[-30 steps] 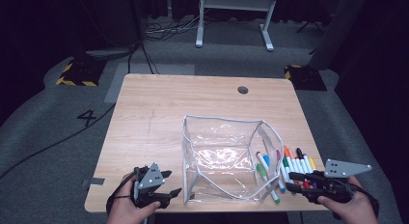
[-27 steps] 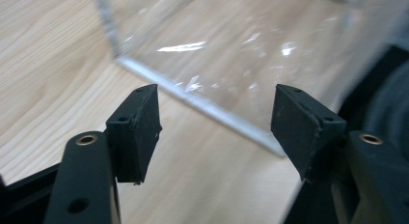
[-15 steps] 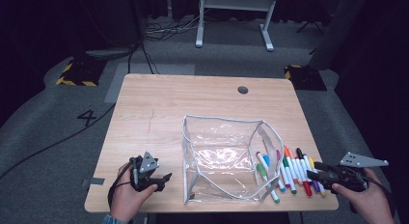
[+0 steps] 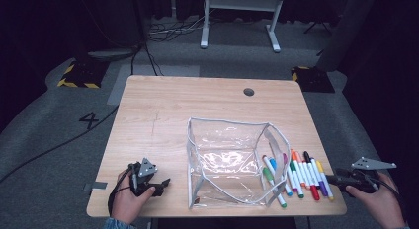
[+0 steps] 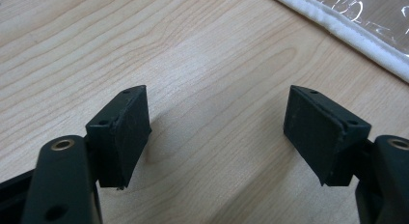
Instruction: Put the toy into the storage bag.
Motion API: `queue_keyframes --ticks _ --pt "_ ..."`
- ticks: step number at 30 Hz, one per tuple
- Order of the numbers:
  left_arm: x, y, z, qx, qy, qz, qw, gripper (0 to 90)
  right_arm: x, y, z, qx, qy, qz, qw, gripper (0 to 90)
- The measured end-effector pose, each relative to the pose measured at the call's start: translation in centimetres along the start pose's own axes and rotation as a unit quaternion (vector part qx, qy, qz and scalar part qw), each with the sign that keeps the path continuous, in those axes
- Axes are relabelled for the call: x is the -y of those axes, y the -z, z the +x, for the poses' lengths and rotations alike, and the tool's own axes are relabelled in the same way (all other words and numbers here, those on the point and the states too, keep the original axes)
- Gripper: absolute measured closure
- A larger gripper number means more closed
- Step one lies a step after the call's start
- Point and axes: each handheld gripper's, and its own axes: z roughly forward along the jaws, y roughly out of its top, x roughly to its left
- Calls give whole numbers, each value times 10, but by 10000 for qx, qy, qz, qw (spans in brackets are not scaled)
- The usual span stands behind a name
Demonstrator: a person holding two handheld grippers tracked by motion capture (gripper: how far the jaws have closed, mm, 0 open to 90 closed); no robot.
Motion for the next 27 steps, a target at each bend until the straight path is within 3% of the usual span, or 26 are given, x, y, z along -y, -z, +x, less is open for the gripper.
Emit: queue_keyframes --ticks 7,19,27 --pt "0 -1 0 -6 10 -43 10000 232 7 -16 -5 -33 -264 297 9992 548" --pt "1 -1 -1 7 30 -40 10000 230 1 -27 -5 14 -255 385 9989 583" --pt "1 -1 -1 7 30 -40 10000 230 -5 -33 0 54 -324 625 9975 663"
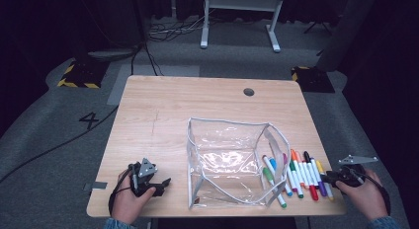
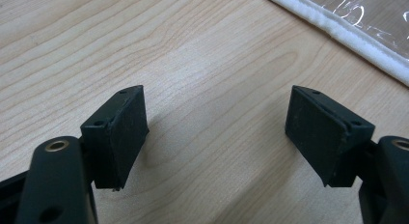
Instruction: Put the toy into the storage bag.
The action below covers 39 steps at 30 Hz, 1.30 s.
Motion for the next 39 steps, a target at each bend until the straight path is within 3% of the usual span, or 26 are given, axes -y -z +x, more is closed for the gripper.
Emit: queue_keyframes --ticks 11,18,22,26,31,39 --pt "0 0 0 2 -8 0 10000 230 -2 -1 6 110 -208 112 9997 758" --pt "0 0 0 -3 -14 -3 10000 230 -1 2 8 246 -140 250 9993 754" --pt "0 0 0 -4 -24 -4 10000 230 0 0 9 464 -16 291 9985 758" --pt "0 0 0 -3 -17 -3 10000 229 0 0 8 453 -119 316 9984 768" --pt "0 0 0 25 -10 2 10000 227 0 4 4 276 -375 134 9988 769" --pt "0 0 0 31 14 17 10000 221 -6 26 3 78 -316 -269 9991 769"
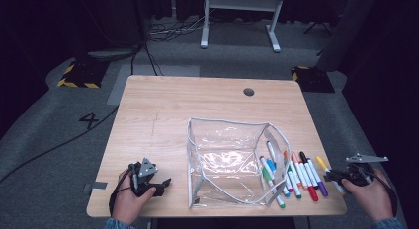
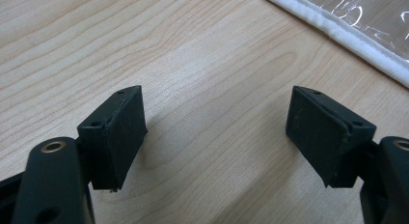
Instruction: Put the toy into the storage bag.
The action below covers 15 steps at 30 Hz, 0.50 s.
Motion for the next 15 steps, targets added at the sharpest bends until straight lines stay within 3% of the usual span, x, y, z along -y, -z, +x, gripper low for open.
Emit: queue_keyframes --ticks 8,15 --pt "0 0 0 2 8 -15 10000 221 -21 27 15 -336 265 -431 9982 769" --pt "0 0 0 0 -9 -16 10000 220 -45 50 37 -682 632 -689 9933 769"
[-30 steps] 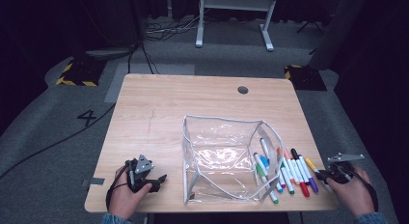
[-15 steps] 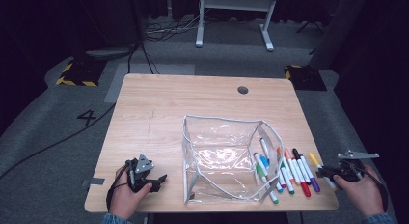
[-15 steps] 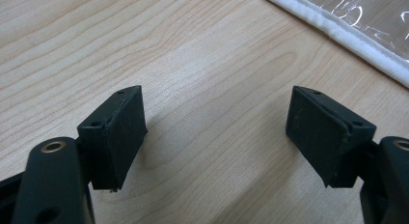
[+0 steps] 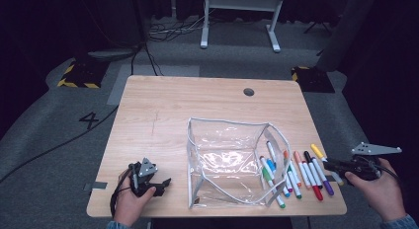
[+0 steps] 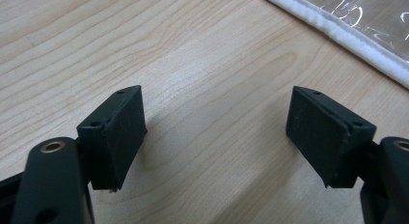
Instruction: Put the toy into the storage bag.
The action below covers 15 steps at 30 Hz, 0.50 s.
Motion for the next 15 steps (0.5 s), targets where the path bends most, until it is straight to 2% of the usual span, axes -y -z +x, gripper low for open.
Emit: queue_keyframes --ticks 6,15 --pt "0 0 1 0 -14 -17 10000 220 -27 13 20 -427 239 -182 9986 769" --pt "-1 0 1 -8 -21 -3 10000 220 -68 32 51 -874 629 -385 9934 769"
